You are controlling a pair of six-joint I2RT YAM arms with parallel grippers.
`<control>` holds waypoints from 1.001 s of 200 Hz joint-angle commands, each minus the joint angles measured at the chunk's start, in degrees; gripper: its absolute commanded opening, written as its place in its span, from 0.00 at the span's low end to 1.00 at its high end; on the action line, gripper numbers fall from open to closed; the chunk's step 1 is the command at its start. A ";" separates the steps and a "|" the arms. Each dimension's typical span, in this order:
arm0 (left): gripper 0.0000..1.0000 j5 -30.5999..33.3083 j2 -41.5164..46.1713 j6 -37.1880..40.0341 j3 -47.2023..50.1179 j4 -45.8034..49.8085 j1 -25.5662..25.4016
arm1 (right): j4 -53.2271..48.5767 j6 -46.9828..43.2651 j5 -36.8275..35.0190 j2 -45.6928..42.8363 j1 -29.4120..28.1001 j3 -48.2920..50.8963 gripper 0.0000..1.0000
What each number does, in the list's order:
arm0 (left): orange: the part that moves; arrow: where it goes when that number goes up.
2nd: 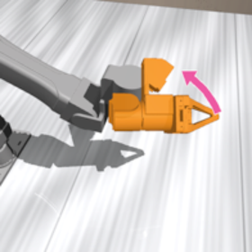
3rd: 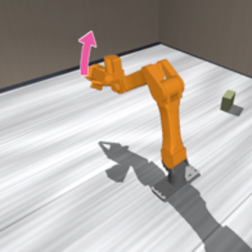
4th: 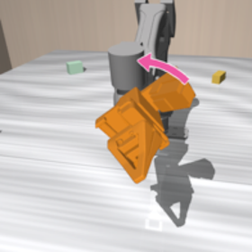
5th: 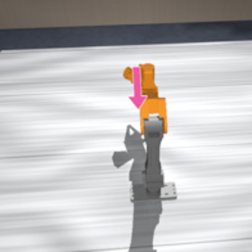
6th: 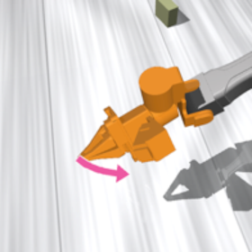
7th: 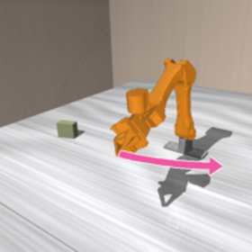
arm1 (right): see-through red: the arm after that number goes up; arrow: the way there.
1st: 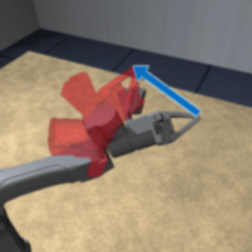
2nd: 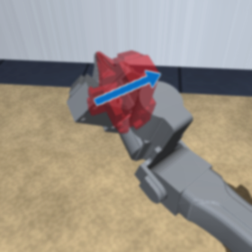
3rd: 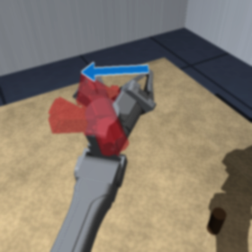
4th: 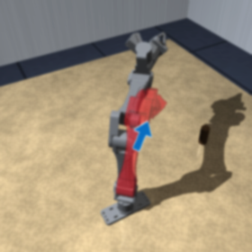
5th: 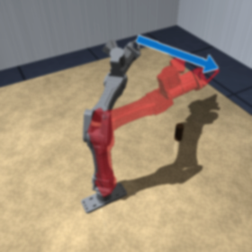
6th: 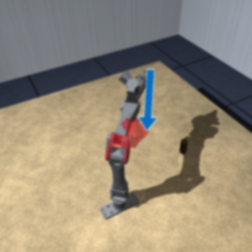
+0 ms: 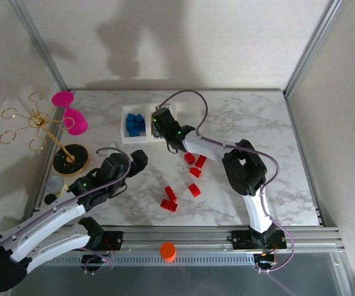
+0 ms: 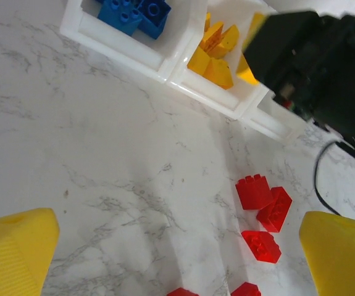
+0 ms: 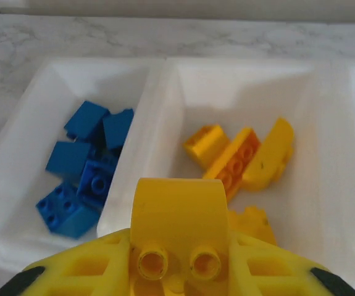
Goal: Sort the legos into containers by color
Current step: Place the lego in the container, then pick up the lego from the center of the table.
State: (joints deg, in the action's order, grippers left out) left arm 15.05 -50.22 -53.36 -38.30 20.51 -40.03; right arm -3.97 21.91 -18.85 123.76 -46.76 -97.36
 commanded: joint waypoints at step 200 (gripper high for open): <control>1.00 -6.86 2.05 -0.17 4.03 -5.78 -5.41 | -10.33 9.20 2.58 -38.07 1.29 40.87 0.69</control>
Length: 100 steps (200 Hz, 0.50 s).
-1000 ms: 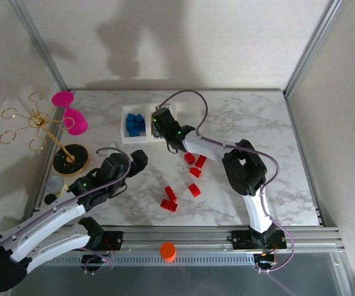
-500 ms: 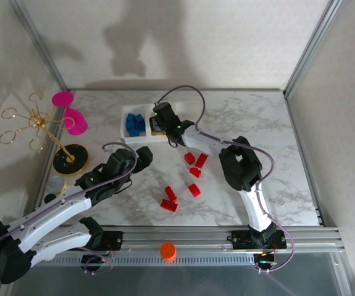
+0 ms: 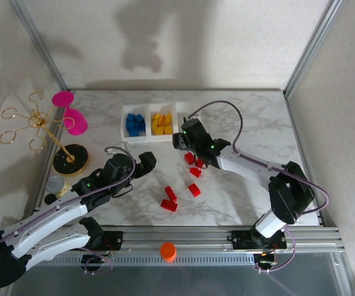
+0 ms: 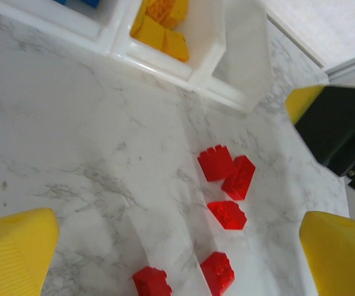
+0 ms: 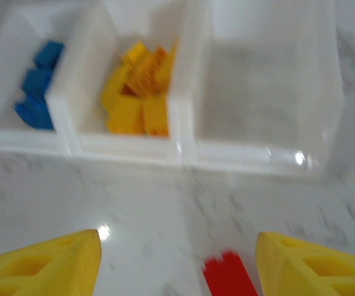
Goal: Sort the legos into containers by color
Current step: Pick up the lego from the center of the table.
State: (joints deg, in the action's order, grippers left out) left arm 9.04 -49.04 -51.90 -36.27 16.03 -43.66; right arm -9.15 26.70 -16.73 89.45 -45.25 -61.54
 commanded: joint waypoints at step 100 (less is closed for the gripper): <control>1.00 1.92 0.39 -6.16 5.59 -3.13 -5.20 | -3.72 14.20 6.15 -3.35 -3.77 17.58 0.82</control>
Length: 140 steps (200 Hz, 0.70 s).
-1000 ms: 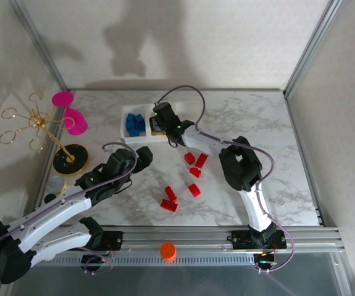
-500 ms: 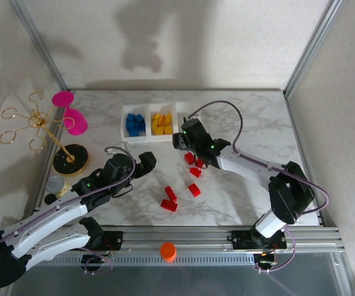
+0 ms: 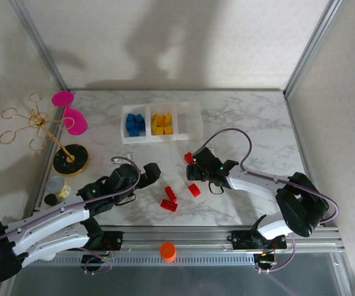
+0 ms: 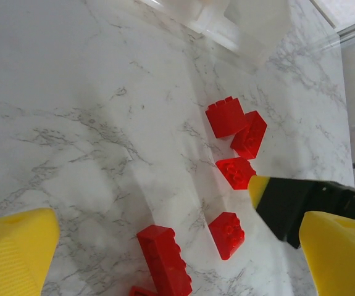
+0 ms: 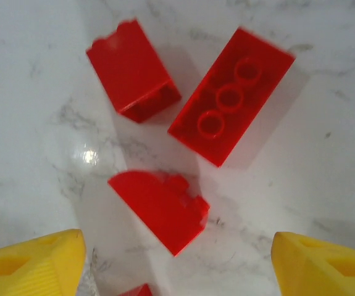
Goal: Sort the legos into containers by color
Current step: Pick up the lego from the center of the table.
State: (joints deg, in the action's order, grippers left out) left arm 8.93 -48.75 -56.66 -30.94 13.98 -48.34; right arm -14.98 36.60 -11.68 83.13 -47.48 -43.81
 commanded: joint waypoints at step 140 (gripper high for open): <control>1.00 4.48 2.91 -2.14 0.57 2.17 -0.57 | 3.48 -0.43 -6.01 14.68 -1.56 -5.98 0.53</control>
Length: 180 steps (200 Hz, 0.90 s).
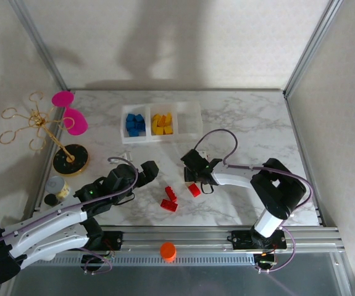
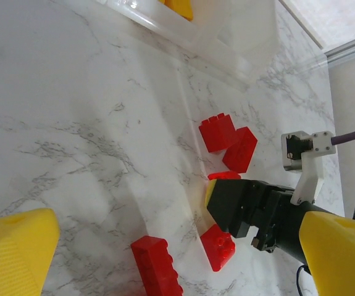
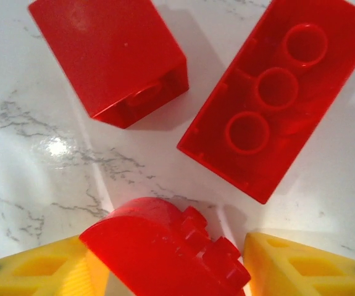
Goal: Sort the legos into containers by color
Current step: Pick up the lego from the center of the table.
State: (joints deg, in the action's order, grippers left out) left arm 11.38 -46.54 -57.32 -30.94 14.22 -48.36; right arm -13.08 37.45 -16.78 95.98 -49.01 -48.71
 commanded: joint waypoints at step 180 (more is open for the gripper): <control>1.00 3.83 -1.42 1.54 -4.66 3.01 -0.59 | -0.36 -5.63 2.41 -4.93 2.68 -8.43 0.23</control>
State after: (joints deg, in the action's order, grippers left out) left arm 12.69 -47.09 -57.01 -32.12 15.73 -48.34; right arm -13.28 33.41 -15.35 94.28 -48.14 -52.84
